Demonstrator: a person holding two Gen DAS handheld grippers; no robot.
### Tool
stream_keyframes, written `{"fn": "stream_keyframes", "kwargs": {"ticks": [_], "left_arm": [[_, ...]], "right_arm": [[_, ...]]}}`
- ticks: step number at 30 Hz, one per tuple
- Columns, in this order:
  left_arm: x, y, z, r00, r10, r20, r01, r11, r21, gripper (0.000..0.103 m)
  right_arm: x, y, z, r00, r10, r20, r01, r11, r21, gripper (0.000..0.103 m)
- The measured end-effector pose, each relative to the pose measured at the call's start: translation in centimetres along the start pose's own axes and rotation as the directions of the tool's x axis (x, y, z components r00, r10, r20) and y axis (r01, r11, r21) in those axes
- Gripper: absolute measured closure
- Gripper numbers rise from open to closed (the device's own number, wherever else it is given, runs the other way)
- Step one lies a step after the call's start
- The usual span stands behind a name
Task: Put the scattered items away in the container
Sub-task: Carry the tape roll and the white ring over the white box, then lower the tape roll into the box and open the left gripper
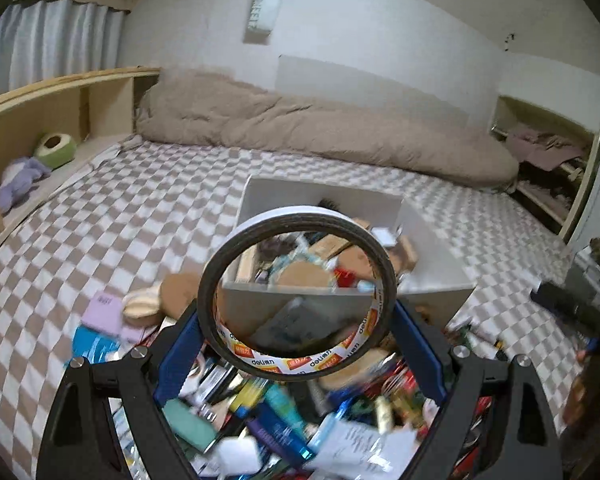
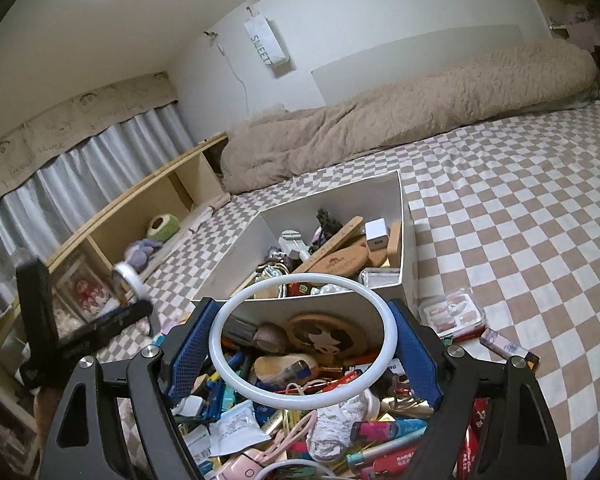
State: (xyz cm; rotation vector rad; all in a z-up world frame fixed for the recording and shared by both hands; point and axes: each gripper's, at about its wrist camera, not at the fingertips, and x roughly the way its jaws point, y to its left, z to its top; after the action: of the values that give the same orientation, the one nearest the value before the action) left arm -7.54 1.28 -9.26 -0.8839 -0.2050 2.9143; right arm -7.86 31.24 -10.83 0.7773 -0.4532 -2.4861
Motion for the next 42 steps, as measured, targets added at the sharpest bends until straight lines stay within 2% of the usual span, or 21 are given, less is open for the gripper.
{"fn": "stream_keyframes", "kwargs": {"ticks": [5, 9, 15, 22, 35, 42], "left_arm": [[1.9, -1.3, 3.4, 0.999, -0.036, 0.014, 0.036, 0.999, 0.005, 0.012], [5.2, -1.3, 5.0, 0.998, -0.022, -0.056, 0.022, 1.000, -0.003, 0.012], [9.5, -0.9, 4.6, 0.992, 0.007, -0.126, -0.008, 1.000, -0.009, 0.012], [12.2, 0.6, 2.9, 0.983, -0.019, -0.182, 0.011, 0.999, -0.044, 0.012], [13.7, 1.3, 3.8, 0.982, -0.058, -0.180, 0.042, 0.995, -0.093, 0.012], [14.3, 1.6, 4.5, 0.979, -0.073, -0.192, 0.061, 0.996, -0.067, 0.008]], "right_arm": [[-0.1, -0.2, 0.1, 1.000, 0.005, 0.001, -0.005, 1.000, 0.006, 0.018], [-0.1, -0.6, 0.0, 1.000, 0.001, 0.000, -0.001, 1.000, 0.014, 0.018], [0.1, -1.0, -0.1, 1.000, 0.008, -0.012, -0.008, 1.000, 0.028, 0.018], [0.6, -0.7, -0.3, 1.000, 0.009, -0.022, -0.009, 0.999, 0.033, 0.018], [1.7, 1.6, 1.7, 0.999, 0.033, -0.010, -0.032, 0.999, 0.012, 0.018], [2.6, 2.7, 4.0, 1.000, 0.017, -0.009, -0.017, 1.000, -0.001, 0.018]]}}
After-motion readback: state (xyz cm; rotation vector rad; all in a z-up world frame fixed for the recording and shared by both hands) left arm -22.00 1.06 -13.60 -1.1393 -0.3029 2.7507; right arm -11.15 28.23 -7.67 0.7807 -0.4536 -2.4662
